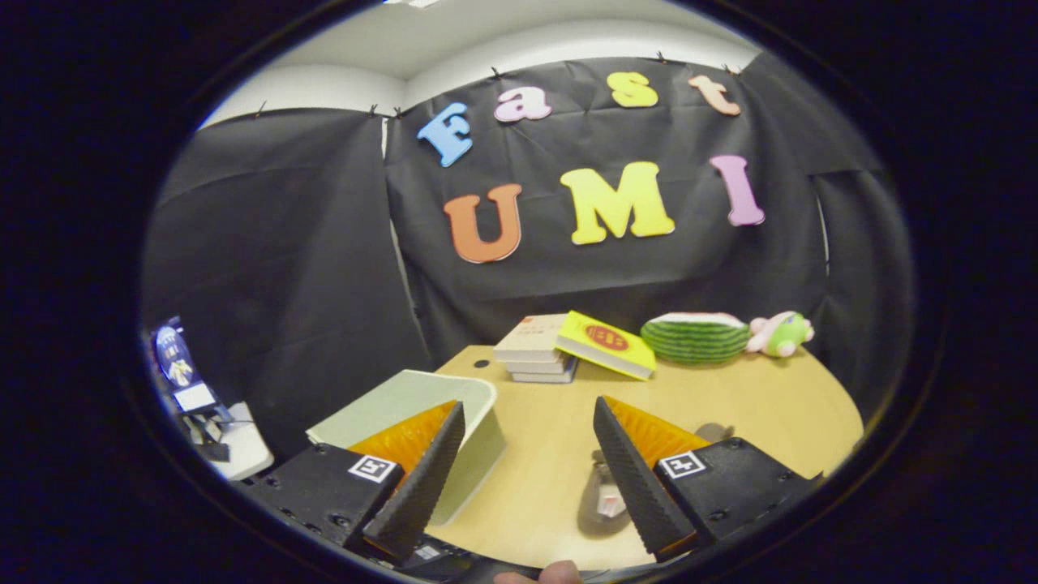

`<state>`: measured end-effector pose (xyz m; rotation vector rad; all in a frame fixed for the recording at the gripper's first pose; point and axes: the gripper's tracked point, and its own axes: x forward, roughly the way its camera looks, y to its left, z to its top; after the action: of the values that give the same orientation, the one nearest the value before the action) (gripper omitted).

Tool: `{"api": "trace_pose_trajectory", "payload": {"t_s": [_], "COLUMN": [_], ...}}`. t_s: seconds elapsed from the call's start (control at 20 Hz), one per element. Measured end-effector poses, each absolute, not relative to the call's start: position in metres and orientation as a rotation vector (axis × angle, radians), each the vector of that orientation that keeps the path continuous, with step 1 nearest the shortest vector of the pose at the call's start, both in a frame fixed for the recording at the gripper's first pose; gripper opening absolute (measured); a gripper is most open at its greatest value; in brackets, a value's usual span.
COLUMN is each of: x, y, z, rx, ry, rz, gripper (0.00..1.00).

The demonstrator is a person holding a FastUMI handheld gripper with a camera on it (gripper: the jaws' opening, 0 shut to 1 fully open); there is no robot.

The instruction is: Open the storage box then place both shoes into the box .Put the left shoe in first, then the right shoe, with the right side of both shoes facing outward in a uniform manner.

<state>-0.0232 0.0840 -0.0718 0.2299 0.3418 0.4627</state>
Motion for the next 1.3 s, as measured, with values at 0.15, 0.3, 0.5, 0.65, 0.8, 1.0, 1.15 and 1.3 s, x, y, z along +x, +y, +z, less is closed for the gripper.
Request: {"api": "trace_pose_trajectory", "payload": {"t_s": [0.15,0.3,0.5,0.65,0.8,1.0,1.15,1.3], "x": [-0.026,-0.022,-0.022,-0.018,-0.013,-0.014,-0.010,-0.007], "y": [0.112,0.137,0.166,0.185,0.200,0.217,0.215,0.212], "z": [-0.095,-0.118,-0.147,-0.161,-0.174,-0.182,-0.177,-0.165], "rx": [0.325,0.417,0.575,0.669,0.737,0.867,0.936,0.957], "ry": [0.467,0.565,0.734,0.827,0.895,0.979,1.002,0.975], "rz": [0.602,0.699,0.800,0.826,0.833,0.851,0.830,0.815], "gripper": [1.00,1.00,1.00,1.00,0.99,0.83,0.45,0.16]}}
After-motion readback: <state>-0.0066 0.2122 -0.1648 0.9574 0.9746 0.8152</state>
